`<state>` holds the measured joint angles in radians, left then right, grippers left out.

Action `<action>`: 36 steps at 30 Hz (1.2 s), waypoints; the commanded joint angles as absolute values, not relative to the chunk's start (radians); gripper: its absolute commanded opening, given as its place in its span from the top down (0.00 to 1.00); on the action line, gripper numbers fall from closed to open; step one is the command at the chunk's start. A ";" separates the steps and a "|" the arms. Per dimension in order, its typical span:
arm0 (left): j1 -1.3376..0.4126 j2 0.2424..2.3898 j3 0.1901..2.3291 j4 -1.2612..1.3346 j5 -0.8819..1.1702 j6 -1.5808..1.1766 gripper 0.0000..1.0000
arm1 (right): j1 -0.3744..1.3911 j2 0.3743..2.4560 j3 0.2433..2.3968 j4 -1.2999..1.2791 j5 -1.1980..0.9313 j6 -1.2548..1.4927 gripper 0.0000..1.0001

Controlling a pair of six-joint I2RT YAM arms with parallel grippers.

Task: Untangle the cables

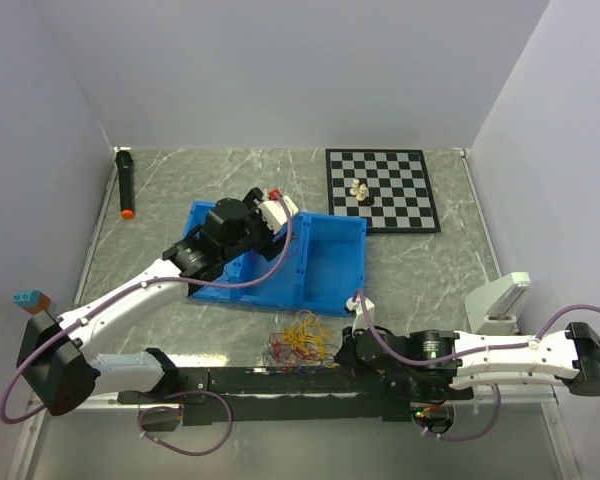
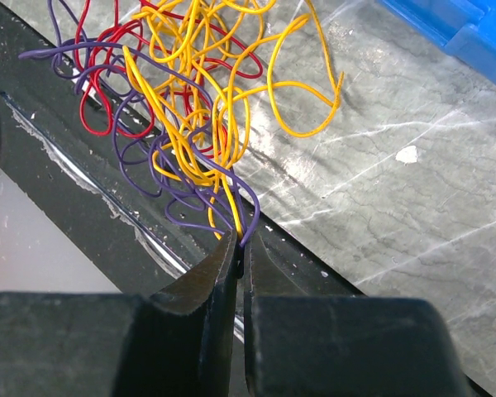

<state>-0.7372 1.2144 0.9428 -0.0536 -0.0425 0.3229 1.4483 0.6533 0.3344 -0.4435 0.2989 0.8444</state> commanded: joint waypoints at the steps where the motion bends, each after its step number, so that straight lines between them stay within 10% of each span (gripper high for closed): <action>1: -0.741 1.171 1.035 -0.129 0.084 0.321 0.14 | 1.445 0.635 0.368 -0.457 0.319 0.830 1.00; 8: -0.889 1.115 1.020 -0.392 0.438 0.408 0.09 | 1.445 0.655 0.379 -0.430 0.322 0.801 1.00; 26: -1.109 1.207 0.853 -0.322 0.483 0.505 0.23 | 1.445 0.630 0.431 -0.428 0.348 0.736 1.00; 36: -1.123 1.210 0.773 -0.331 0.457 0.618 0.64 | 1.445 0.657 0.476 -0.399 0.331 0.689 1.00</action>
<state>-1.1126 1.2060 0.7933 -0.3607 0.4484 0.5522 1.4483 0.6548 0.4393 -0.4290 0.3229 0.7139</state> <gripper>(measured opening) 0.434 0.094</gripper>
